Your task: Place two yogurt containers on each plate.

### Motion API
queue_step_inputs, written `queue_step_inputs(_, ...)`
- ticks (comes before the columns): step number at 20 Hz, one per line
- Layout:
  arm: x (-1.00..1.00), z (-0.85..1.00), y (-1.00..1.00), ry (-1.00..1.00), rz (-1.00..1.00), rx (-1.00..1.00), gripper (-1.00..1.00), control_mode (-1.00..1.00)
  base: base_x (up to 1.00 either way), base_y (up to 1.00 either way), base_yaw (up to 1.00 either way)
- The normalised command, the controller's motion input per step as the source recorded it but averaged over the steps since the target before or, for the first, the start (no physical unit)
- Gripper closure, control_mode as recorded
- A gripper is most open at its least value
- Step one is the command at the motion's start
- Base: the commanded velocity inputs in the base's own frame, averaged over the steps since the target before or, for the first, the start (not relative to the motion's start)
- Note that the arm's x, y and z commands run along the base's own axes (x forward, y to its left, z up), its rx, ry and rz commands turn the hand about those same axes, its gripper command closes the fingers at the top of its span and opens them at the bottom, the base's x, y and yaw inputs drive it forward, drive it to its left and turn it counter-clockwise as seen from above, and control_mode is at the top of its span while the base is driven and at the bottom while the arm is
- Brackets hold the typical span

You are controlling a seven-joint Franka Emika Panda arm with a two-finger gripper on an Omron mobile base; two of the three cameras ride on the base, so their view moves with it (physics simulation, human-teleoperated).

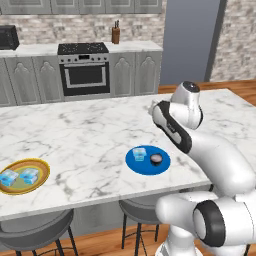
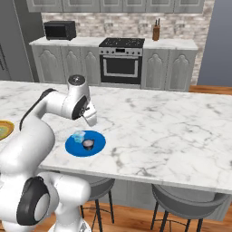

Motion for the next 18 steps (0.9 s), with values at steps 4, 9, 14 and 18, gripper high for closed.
queue_step_inputs(4,-0.21,0.91,0.0,-0.17,0.0,0.0,-1.0,-1.0,0.0,0.0,0.0)
queue_step_inputs(9,-0.26,0.86,0.0,-0.17,0.0,0.0,-1.0,-1.0,0.0,0.0,0.0)
queue_step_inputs(14,-0.45,0.69,0.0,-0.18,0.0,0.0,-1.0,-1.0,0.0,0.0,0.0)
queue_step_inputs(18,-0.55,0.39,-0.02,-0.08,0.0,0.0,-1.0,-1.0,0.0,0.0,0.0)
